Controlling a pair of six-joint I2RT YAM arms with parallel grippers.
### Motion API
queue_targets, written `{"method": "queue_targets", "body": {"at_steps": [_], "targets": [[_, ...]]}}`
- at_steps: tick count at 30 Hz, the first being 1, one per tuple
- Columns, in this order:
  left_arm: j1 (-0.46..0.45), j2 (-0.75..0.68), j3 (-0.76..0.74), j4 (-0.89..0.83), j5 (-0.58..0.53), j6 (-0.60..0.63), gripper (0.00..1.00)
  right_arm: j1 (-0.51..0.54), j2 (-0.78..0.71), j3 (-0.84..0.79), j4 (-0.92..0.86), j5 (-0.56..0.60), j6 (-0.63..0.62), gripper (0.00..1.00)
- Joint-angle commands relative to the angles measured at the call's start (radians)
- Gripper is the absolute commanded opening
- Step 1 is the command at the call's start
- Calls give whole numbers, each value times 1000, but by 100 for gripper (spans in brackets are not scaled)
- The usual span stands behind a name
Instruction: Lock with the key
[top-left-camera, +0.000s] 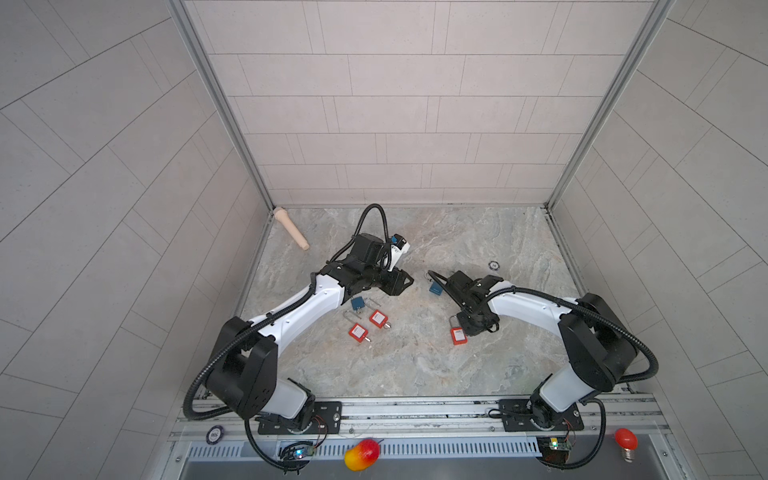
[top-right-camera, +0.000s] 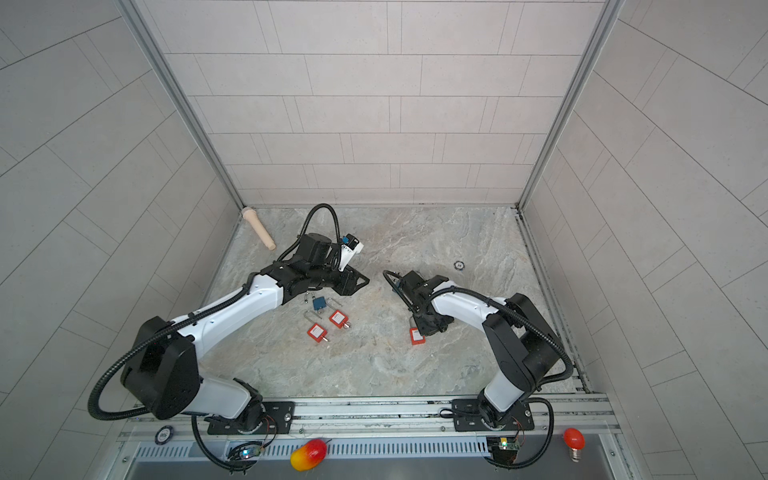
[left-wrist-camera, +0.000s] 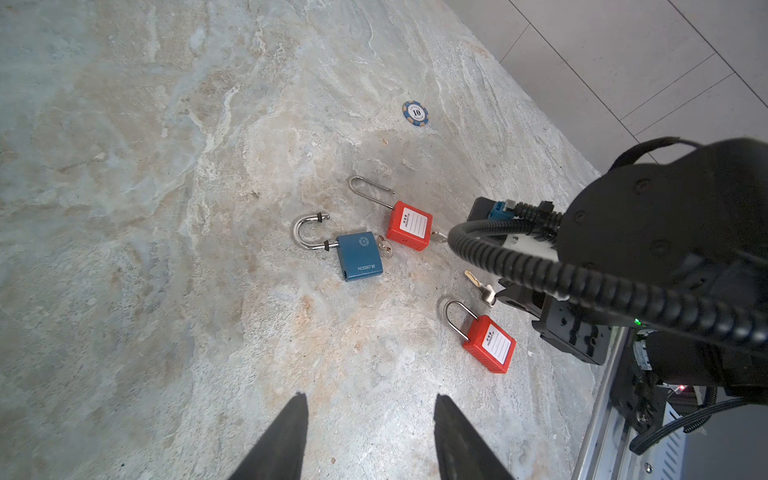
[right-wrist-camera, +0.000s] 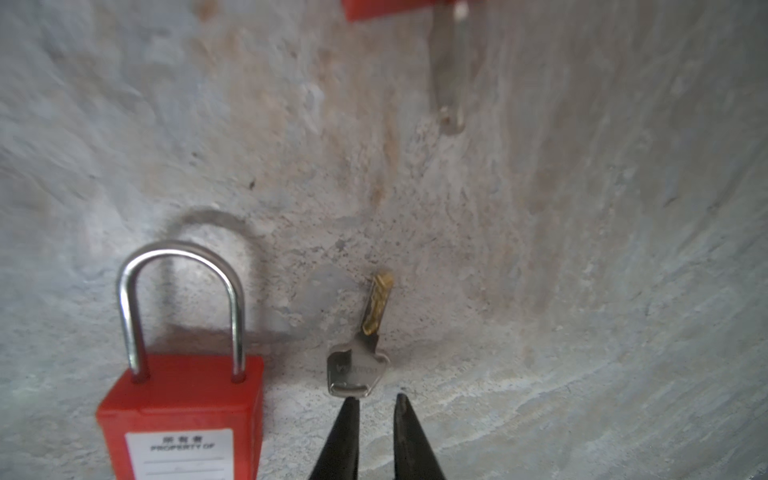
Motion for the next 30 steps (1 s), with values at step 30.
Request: {"method": "queue_targets", "body": {"at_steps": [30], "targets": [[6, -143, -101, 101, -148, 40, 55, -124, 292, 532, -97, -22, -262, 50]]}}
